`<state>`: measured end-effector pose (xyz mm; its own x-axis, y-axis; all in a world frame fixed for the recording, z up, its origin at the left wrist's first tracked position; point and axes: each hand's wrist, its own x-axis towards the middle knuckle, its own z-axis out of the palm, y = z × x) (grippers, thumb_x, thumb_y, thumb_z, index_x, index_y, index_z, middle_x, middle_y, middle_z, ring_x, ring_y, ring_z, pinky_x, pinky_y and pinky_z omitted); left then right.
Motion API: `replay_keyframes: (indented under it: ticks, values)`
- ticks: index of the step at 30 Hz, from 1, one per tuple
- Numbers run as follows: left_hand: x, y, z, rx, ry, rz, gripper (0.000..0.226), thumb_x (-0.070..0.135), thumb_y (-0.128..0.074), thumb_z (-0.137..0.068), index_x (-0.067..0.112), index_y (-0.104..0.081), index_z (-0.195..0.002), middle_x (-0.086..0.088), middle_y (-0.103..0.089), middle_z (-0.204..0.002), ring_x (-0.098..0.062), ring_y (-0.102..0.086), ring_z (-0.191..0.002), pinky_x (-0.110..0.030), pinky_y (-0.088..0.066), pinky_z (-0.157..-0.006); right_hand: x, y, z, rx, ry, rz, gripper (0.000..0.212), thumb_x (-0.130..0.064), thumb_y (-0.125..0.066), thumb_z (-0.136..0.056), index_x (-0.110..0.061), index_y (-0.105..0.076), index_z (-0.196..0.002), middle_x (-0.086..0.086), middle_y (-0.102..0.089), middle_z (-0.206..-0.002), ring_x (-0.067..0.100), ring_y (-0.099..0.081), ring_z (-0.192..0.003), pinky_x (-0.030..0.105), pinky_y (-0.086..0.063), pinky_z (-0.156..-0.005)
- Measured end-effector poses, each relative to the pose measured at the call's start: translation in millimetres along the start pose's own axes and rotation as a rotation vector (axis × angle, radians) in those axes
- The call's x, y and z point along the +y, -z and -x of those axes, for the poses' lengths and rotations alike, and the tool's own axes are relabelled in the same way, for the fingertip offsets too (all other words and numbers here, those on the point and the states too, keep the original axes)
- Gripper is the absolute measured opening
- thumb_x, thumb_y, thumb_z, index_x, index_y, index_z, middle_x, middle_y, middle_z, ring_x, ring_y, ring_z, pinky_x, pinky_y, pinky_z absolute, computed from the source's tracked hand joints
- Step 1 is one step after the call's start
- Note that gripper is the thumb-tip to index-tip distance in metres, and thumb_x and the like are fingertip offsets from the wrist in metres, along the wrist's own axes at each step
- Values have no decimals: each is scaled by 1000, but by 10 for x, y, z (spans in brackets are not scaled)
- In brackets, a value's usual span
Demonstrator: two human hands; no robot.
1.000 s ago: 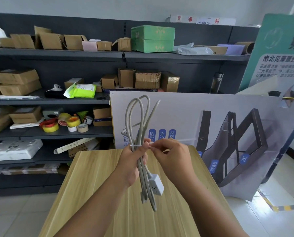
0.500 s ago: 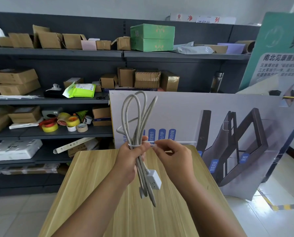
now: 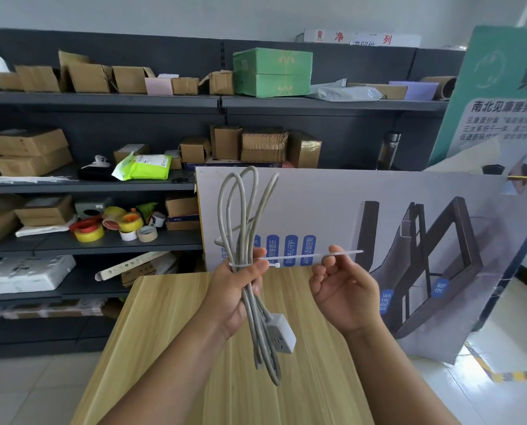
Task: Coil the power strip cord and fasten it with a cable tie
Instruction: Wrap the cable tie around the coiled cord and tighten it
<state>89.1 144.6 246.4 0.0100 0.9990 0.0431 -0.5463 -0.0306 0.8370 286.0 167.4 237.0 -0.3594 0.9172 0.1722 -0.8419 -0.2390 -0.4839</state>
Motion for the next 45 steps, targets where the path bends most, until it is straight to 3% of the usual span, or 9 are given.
replay_keyframes:
  ticks: [3, 5, 7, 9, 14, 17, 22, 28, 45]
  values:
    - [17, 3, -3, -4, 2, -20, 25, 3, -73, -75, 6, -62, -98, 5, -59, -58, -8, -43, -41, -16, -39, -44, 26, -1, -16, -106, -80, -122, 36, -27, -51, -100, 0, -68, -116, 18, -73, -106, 29, -67, -102, 37, -52, -92]
    - [20, 17, -16, 16, -11, -28, 23, 3, -73, -74, 6, -64, -95, 6, -61, -63, -8, -43, -42, -17, -40, -45, 39, 10, -25, -119, -93, -119, 43, -29, -39, -105, 2, -60, -125, 21, -68, -117, 31, -63, -111, 36, -49, -98]
    - [26, 35, -18, 29, -24, -27, 21, 1, -70, -75, 6, -65, -94, 6, -62, -64, -8, -44, -42, -17, -40, -45, 55, 6, -46, -138, -141, -79, 28, -16, -46, -102, 0, -65, -116, 18, -70, -108, 26, -68, -102, 31, -55, -89]
    - [23, 52, -21, 32, -23, -30, 22, 1, -72, -75, 6, -64, -95, 6, -61, -60, -8, -43, -42, -17, -39, -44, 48, -30, -39, -90, -199, -6, 12, -7, -70, -86, -5, -72, -98, 11, -74, -90, 20, -72, -84, 24, -60, -74]
    - [29, 108, -25, 12, 53, 22, 27, 9, -70, -74, 8, -64, -100, 5, -54, -51, -10, -40, -42, -19, -35, -46, 159, -226, -31, 90, -173, 94, 40, -6, -99, -42, -9, -71, -71, 6, -66, -66, 12, -68, -57, 18, -57, -51]
    - [16, 122, 7, -84, 153, 142, 26, 14, -76, -72, 12, -71, -97, 1, -48, -51, -10, -42, -41, -22, -35, -51, 316, -373, -28, 146, -74, 142, 39, -7, -94, -50, -10, -63, -73, 8, -66, -66, 14, -70, -59, 19, -58, -54]
    - [15, 56, 118, -256, 200, 373, 41, 20, -90, -58, 10, -73, -95, 4, -57, -56, -5, -49, -42, -24, -47, -72, 513, -653, 92, 112, 73, 258, 19, -3, -65, -77, -11, -48, -78, 21, -72, -70, 28, -73, -62, 25, -59, -59]
    - [103, -14, 206, -243, 211, 446, 47, 12, -95, -49, 4, -74, -90, -2, -56, -52, -9, -52, -39, -27, -58, -59, 567, -786, 169, 105, 76, 289, 20, -6, -70, -76, -10, -51, -77, 29, -72, -78, 39, -68, -54, 32, -60, -59]
    - [84, -18, 251, -244, 218, 346, 47, 21, -95, -49, 10, -77, -91, 2, -60, -57, -5, -51, -41, -23, -54, -61, 482, -911, 294, 137, 32, 245, 16, -2, -64, -77, -8, -49, -76, 23, -72, -70, 31, -72, -55, 26, -59, -53]
